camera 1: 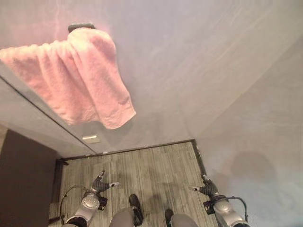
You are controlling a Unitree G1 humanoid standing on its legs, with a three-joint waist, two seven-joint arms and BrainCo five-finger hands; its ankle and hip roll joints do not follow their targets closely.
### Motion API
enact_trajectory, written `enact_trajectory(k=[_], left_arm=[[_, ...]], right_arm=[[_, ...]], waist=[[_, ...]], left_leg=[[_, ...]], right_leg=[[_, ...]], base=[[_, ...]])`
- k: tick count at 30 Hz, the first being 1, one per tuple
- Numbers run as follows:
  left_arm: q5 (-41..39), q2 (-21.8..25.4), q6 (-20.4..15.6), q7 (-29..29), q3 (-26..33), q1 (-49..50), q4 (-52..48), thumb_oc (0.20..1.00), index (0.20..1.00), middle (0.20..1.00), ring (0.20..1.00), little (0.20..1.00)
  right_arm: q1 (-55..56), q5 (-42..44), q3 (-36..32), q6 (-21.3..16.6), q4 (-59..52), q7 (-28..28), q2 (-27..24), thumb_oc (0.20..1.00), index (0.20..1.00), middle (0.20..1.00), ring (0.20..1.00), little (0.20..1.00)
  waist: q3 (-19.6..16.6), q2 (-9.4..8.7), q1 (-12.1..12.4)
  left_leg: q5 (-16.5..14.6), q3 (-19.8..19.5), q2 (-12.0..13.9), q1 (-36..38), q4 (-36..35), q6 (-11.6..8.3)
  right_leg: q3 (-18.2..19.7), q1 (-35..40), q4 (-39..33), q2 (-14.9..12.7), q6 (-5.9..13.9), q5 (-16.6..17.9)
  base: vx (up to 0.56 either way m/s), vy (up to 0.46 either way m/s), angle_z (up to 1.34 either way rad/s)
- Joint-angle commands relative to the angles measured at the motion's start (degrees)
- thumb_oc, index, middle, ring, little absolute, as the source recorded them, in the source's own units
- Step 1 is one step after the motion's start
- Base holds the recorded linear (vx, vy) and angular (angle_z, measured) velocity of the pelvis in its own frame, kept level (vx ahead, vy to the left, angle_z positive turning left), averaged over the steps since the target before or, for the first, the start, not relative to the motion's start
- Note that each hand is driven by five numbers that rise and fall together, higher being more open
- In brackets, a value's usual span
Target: Put brush and paste in cup on sink, flatten towel.
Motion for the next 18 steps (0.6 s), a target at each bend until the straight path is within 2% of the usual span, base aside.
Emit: enact_trajectory(k=[1,2,3,5,6,10,12,13,16,18], left_arm=[[1.2,1.2,-0.9,0.6,1.7,-0.2,-0.4,1.000,1.000,1.000,1.000,1.000],[1.2,1.1,-0.9,0.6,1.8,-0.4,-0.2,1.000,1.000,1.000,1.000,1.000],[1.2,1.1,-0.9,0.6,1.8,-0.4,-0.2,1.000,1.000,1.000,1.000,1.000],[2.4,0.8,-0.6,0.3,1.1,-1.3,0.7,1.000,1.000,1.000,1.000,1.000],[3.9,0.5,-0.9,0.3,0.4,-1.2,0.6,1.000,1.000,1.000,1.000,1.000],[3.7,0.0,-1.1,0.2,0.3,-0.6,0.2,1.000,1.000,1.000,1.000,1.000],[3.0,-0.3,-1.4,0.1,0.0,-0.6,-1.3,1.000,1.000,1.000,1.000,1.000],[3.0,-0.2,-1.5,0.2,-0.2,-0.9,-2.1,1.000,1.000,1.000,1.000,1.000],[3.0,0.3,-1.6,0.5,-0.4,-1.4,-3.0,1.000,1.000,1.000,1.000,1.000],[2.9,0.5,-1.6,0.6,-0.5,-1.7,-2.6,1.000,1.000,1.000,1.000,1.000]], right_arm=[[0.0,-0.4,0.2,-2.1,-3.1,0.0,-2.1,1.000,1.000,1.000,1.000,1.000],[-0.1,-0.7,0.6,-2.2,-3.0,-0.3,-2.0,1.000,1.000,1.000,1.000,1.000],[-0.1,-0.7,0.6,-2.2,-3.0,-0.3,-2.0,1.000,1.000,1.000,1.000,1.000],[0.3,-1.7,1.2,-2.3,-3.1,-0.6,-2.3,1.000,1.000,1.000,1.000,1.000],[1.2,-2.0,1.6,-2.3,-3.6,-0.5,-2.8,1.000,1.000,1.000,1.000,1.000],[1.4,-2.6,1.5,-2.3,-3.0,-0.9,-3.4,1.000,1.000,1.000,1.000,1.000],[1.5,-1.5,0.2,-2.6,-3.0,-1.3,-4.1,1.000,1.000,1.000,1.000,1.000],[1.2,-0.6,-0.1,-2.7,-3.5,-1.3,-4.5,1.000,1.000,1.000,1.000,1.000],[-0.4,-1.5,0.5,-2.7,-3.1,-1.7,-5.7,1.000,1.000,1.000,1.000,1.000],[-0.6,-3.0,0.7,-2.7,-2.8,-2.4,-6.2,1.000,1.000,1.000,1.000,1.000]], waist=[[-1.1,-0.59,-0.6],[-0.4,-0.65,-1.1],[-0.4,-0.65,-1.1],[0.6,-0.70,-2.2],[0.9,-0.82,-2.8],[0.7,-0.47,-2.2],[1.1,-0.06,-2.2],[1.9,-0.15,-2.1],[3.3,0.00,-0.7],[2.9,-0.24,-0.9]], left_leg=[[1.8,-2.0,2.1,-0.2,1.0,-8.95],[1.3,-2.4,1.4,1.5,0.1,-8.73],[1.3,-2.5,1.4,1.6,0.1,-8.73],[0.8,-3.6,0.2,3.6,-0.5,-8.48],[0.5,-4.5,-0.1,4.2,0.7,-8.36],[0.3,-4.5,-0.2,4.4,1.0,-8.65],[-0.2,-5.5,-0.2,2.8,6.5,-9.46],[0.0,-6.2,0.1,0.7,11.4,-10.20],[1.3,-11.2,-0.4,-2.9,18.1,-12.03],[0.9,-9.6,2.9,-3.4,16.7,-11.48]], right_leg=[[0.7,-4.1,-10.5,1.4,-1.15,9.6],[0.4,-5.9,-10.5,3.7,-1.73,9.5],[0.3,-5.9,-10.5,3.7,-1.73,9.5],[0.1,-7.9,-10.4,5.7,-2.60,9.6],[1.4,-5.5,-10.3,5.9,-3.54,9.2],[1.3,-3.8,-11.5,6.1,-4.21,9.2],[1.2,-3.2,-11.8,6.0,-4.89,9.0],[0.9,-3.3,-11.2,5.8,-5.40,8.8],[0.4,-2.8,-9.7,6.0,-6.39,7.8],[-0.2,-2.2,-9.6,5.0,-6.07,7.1]], base=[[0.13,0.142,0.13],[0.09,0.103,0.07],[0.08,0.085,0.11],[0.12,0.068,0.22],[0.12,0.036,0.44],[0.05,-0.023,0.67],[0.02,-0.094,0.08],[-0.04,-0.085,0.35],[-0.01,-0.052,0.23],[0.03,0.039,0.10]])
